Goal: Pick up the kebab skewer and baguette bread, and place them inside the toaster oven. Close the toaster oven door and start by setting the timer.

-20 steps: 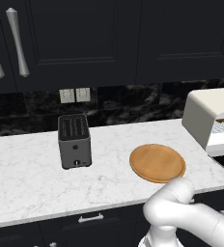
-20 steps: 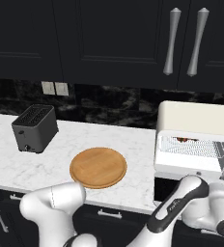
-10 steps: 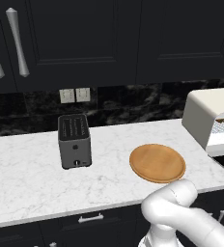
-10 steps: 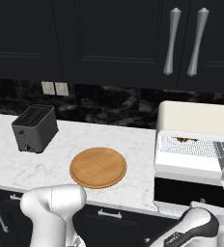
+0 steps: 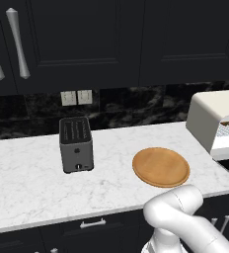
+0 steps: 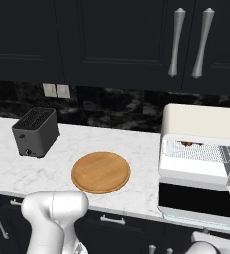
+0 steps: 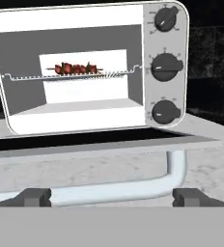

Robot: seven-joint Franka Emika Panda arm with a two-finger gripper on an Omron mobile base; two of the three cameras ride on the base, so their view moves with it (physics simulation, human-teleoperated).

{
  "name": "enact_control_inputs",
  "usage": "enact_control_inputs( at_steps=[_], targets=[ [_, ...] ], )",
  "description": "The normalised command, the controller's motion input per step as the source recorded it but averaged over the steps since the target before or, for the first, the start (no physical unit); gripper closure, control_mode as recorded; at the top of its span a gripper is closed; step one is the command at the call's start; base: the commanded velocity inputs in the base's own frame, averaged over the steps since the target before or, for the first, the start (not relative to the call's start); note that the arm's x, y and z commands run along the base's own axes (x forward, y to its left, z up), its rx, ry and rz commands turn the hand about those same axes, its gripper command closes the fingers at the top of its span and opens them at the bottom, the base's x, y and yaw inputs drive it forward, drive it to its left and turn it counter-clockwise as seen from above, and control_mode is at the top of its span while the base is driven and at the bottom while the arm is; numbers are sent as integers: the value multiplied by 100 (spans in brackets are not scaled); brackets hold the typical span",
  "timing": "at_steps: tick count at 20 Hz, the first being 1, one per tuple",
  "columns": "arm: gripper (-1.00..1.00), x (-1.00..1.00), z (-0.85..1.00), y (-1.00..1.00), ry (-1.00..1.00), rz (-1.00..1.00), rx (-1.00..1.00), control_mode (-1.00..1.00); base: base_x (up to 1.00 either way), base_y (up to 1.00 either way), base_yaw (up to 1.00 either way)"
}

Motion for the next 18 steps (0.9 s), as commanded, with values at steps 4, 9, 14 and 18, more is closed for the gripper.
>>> enact_control_inputs(
  at_steps=[4, 9, 14, 18],
  targets=[
    [-100, -18, -38, 0, 1, 0, 0, -100, 0, 0, 0],
    [-100, -1, -32, 1, 0, 0, 0, -100, 0, 0, 0],
    [-100, 9, -16, 1, 0, 0, 0, -100, 0, 0, 0],
    [-100, 19, -7, 9, 0, 0, 0, -100, 0, 0, 0]
  ],
)
